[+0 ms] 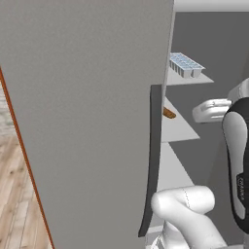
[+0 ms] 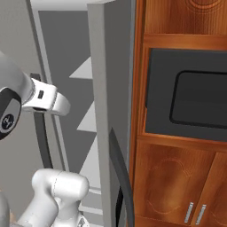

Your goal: Open the freezer door, pick up the ice cube tray from the freezer, and place it on the dining counter.

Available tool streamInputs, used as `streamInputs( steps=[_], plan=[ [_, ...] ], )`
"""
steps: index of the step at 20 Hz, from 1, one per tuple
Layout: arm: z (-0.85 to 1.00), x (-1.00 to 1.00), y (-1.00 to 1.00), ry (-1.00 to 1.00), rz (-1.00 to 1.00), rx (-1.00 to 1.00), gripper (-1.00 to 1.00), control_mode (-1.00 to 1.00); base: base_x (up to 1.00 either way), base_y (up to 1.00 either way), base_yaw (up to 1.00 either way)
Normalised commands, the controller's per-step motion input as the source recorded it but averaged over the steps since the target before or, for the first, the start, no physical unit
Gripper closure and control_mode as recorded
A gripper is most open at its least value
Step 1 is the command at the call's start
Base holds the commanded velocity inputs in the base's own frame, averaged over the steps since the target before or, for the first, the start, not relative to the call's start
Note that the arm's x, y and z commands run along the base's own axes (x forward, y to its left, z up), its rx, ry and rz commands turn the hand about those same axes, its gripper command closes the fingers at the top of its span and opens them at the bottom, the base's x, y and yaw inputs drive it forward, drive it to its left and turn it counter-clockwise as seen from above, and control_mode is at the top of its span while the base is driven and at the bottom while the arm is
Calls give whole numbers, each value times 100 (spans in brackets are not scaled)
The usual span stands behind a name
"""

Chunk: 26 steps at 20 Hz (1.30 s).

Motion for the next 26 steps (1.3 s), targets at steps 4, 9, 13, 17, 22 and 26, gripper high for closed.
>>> streamInputs(
  steps=[4, 9, 13, 17, 22, 26],
  plan=[
    [1, 70, -4, 0, -5, 10, -100, -100, 0, 0, 0],
    [6, 82, -4, -2, -19, 18, -100, -100, 0, 0, 0],
    [4, 50, -13, -4, -40, 20, -100, -100, 0, 0, 0],
    [2, 42, -8, -4, -43, 23, -100, -100, 0, 0, 0],
    [4, 38, -5, -3, -40, 26, -100, -100, 0, 0, 0],
    [5, 18, -9, -1, -34, 25, -100, -100, 0, 0, 0]
  ],
)
